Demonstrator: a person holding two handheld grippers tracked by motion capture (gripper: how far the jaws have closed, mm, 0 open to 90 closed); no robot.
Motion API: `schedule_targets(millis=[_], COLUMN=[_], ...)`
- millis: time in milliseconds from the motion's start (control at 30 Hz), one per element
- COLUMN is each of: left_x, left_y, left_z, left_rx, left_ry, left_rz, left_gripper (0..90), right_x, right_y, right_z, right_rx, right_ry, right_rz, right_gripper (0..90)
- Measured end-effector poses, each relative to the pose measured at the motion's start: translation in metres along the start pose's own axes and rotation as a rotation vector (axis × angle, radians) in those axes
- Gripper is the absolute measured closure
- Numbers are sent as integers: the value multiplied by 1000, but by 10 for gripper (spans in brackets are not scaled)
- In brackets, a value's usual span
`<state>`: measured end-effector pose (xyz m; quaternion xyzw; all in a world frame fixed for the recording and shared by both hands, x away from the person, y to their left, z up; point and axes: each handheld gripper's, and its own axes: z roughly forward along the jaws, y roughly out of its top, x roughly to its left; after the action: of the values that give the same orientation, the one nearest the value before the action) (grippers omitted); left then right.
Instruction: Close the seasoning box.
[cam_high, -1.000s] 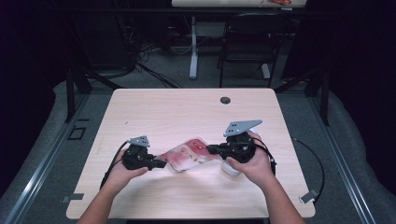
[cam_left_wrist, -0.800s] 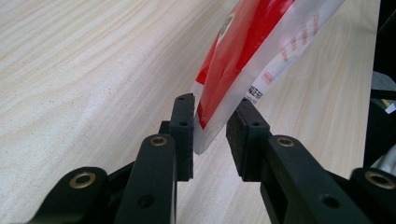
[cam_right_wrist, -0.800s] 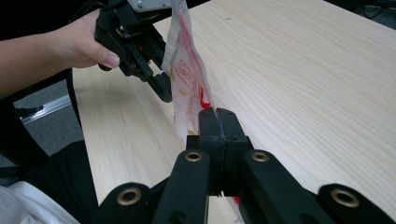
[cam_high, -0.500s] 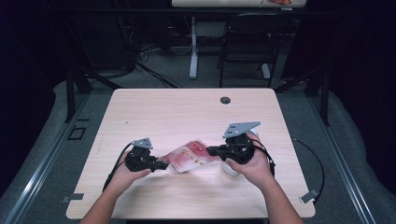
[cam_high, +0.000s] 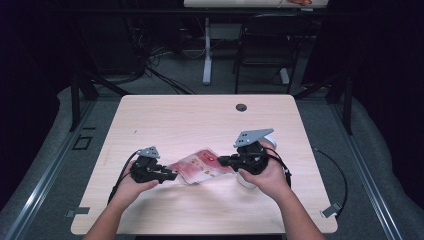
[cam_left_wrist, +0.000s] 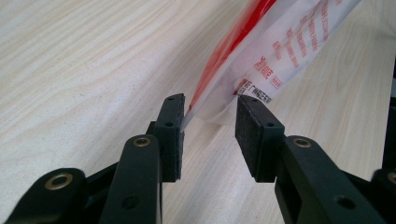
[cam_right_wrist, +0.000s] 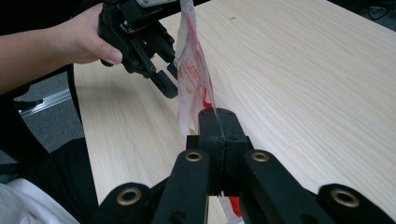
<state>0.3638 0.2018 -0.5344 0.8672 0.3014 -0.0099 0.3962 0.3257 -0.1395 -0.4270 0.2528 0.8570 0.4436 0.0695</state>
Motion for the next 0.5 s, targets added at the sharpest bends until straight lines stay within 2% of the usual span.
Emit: schedule_targets(millis=[33, 100, 500], left_x=[0, 1, 4], left_y=[0, 0, -1], left_z=[-1, -2, -8], left_rx=[-2, -11, -33], left_ry=[10, -3, 8], left_rz=[-2, -5, -17], left_gripper=[630, 625, 635], right_x=[0, 0, 1], right_y=[0, 1, 4], right_z=[0, 0, -2], right_rx=[0, 1, 13], right_ry=[0, -1, -11], right_rz=[0, 0, -10], right_gripper=[900, 900, 900])
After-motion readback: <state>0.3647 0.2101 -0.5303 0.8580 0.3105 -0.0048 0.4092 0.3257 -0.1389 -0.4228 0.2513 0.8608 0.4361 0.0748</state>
